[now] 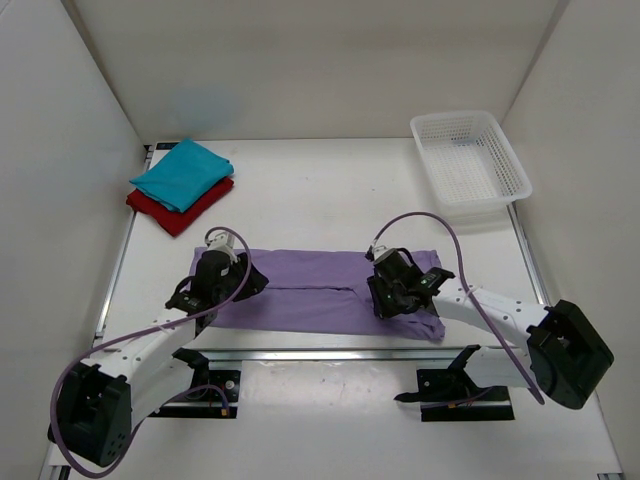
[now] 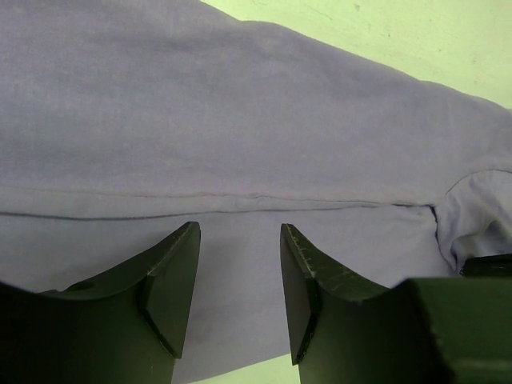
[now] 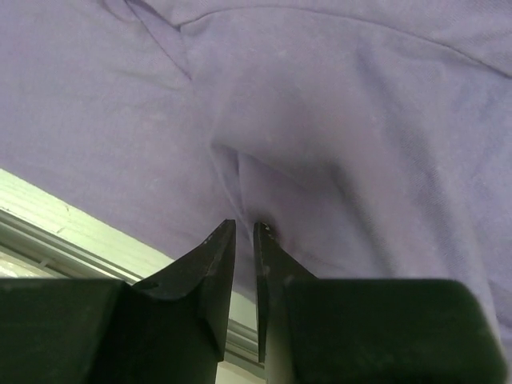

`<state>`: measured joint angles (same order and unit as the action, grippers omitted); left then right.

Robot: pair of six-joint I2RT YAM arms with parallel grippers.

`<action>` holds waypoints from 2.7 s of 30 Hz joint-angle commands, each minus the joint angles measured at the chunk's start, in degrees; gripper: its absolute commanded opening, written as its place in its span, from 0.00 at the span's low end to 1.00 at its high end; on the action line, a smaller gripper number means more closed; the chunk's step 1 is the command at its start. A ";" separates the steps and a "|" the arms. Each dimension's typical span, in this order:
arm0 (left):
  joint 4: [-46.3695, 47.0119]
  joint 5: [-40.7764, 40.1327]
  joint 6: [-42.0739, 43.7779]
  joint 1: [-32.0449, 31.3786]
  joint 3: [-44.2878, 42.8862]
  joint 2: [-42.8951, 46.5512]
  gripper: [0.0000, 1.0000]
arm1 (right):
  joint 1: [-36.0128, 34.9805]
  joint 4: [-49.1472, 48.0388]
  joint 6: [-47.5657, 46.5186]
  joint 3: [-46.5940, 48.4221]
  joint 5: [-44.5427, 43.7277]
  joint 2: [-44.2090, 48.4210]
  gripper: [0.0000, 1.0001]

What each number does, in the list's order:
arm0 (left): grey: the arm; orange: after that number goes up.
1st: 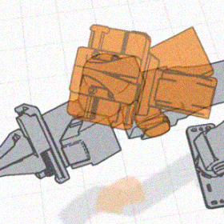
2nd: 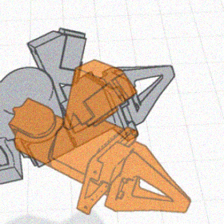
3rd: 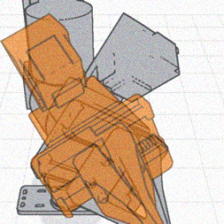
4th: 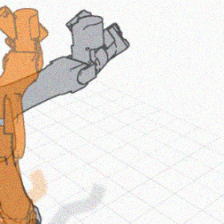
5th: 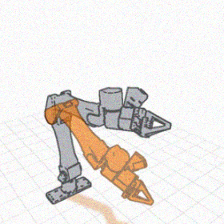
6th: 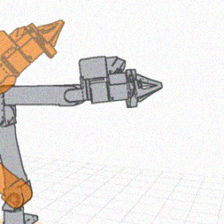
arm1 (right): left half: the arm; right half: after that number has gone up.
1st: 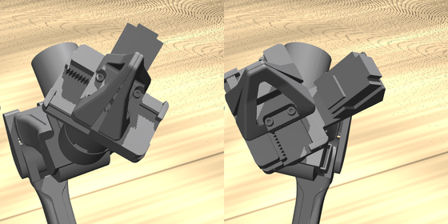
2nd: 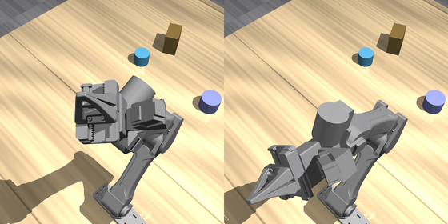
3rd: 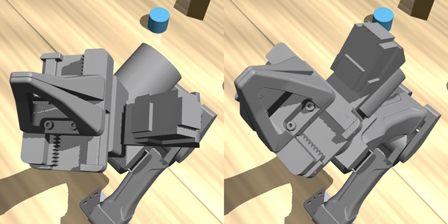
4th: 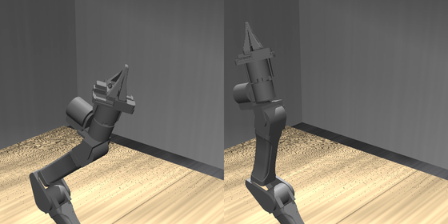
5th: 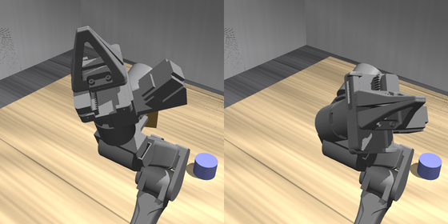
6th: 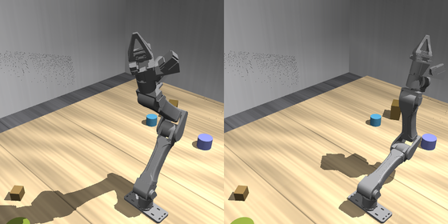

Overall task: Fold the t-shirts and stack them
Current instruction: Fold the other side of the tshirt into a rectangle

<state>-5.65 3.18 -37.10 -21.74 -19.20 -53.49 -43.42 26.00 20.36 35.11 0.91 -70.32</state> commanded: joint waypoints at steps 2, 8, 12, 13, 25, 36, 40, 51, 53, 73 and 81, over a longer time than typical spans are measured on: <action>1.35 1.65 -0.52 0.90 0.48 1.37 0.56 | 0.27 -3.15 -0.41 -0.04 2.43 0.98 0.13; 1.43 1.48 -0.43 1.26 1.27 1.99 0.55 | -1.84 -3.76 -0.23 0.57 2.52 5.11 0.10; 2.22 1.92 -0.87 0.91 1.18 1.38 0.56 | -0.62 -5.17 0.38 0.13 6.38 3.10 0.09; 2.22 2.18 -0.78 0.91 1.10 1.29 0.56 | -0.18 -4.56 0.38 0.13 5.60 1.96 0.08; 1.69 2.80 -0.08 3.36 1.53 2.78 0.56 | 3.69 -0.77 0.20 0.84 0.15 -0.78 0.10; 2.22 3.41 -0.08 3.63 1.71 2.34 0.56 | 1.76 -1.65 0.29 0.83 1.81 -3.77 0.18; 2.31 3.76 0.01 4.07 2.50 2.43 0.55 | 1.32 -1.65 0.29 1.36 2.25 -3.59 0.21; 2.75 3.94 -0.08 3.72 2.50 2.78 0.55 | 0.53 -2.09 1.79 0.48 0.50 -2.37 0.04; 2.57 4.29 -0.43 4.07 2.59 3.04 0.55 | 1.23 -2.36 1.96 0.66 0.76 -1.40 0.02; 1.43 5.08 -0.43 4.95 1.71 4.63 0.55 | 0.44 9.16 -0.67 13.84 14.73 -3.50 0.00; 1.34 6.23 -0.34 5.65 1.89 4.89 0.56 | 5.18 10.91 -3.74 16.74 23.24 -3.68 0.00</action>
<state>-4.34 8.16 -37.54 -16.58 -17.17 -49.58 -39.66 36.34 18.83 48.58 18.09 -74.06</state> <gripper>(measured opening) 0.556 0.007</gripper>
